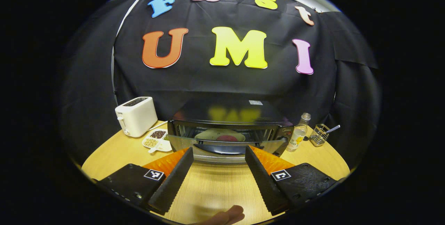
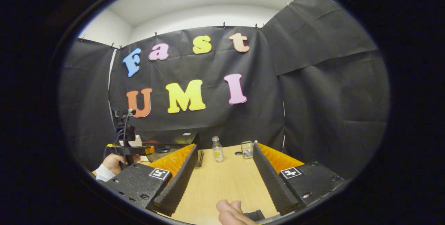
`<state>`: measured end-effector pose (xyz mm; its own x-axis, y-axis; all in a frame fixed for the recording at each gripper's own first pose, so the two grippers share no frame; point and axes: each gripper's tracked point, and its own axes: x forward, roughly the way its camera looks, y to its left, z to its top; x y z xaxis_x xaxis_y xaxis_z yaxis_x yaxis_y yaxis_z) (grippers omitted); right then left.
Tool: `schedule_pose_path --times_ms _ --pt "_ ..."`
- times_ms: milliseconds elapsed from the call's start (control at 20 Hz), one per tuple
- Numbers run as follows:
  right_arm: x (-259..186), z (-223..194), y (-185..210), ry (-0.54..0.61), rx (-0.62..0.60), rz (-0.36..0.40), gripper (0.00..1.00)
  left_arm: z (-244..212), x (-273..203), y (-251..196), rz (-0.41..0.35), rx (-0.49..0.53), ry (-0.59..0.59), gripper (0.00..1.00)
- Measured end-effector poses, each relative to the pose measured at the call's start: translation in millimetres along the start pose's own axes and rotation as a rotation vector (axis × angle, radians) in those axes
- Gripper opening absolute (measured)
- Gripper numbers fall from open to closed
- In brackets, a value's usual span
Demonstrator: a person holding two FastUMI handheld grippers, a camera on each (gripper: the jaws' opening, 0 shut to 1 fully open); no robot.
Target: Open the electric oven with the left hand, put the food in, and close the electric oven.
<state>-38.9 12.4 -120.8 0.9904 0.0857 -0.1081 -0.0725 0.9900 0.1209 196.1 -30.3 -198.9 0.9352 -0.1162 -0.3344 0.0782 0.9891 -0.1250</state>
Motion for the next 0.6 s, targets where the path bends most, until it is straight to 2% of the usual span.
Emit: schedule_pose_path --times_ms 300,450,500,550,600 --pt "-6 11 -3 -0.013 0.008 0.003 0.96 15 -75 -14 -0.008 0.056 -0.041 0.96" --pt "-5 14 -1 -0.024 0.013 0.022 0.96 21 -116 -30 -0.034 0.038 -0.091 0.95" --pt "-4 13 -3 -0.021 0.013 0.023 1.00 21 -129 -33 -0.039 0.033 -0.105 0.95" --pt "-3 11 -4 -0.015 0.011 0.022 0.96 24 -140 -35 -0.036 0.034 -0.123 0.95" --pt "0 10 -5 -0.011 0.008 0.023 0.96 27 -154 -35 -0.031 0.033 -0.146 0.95"
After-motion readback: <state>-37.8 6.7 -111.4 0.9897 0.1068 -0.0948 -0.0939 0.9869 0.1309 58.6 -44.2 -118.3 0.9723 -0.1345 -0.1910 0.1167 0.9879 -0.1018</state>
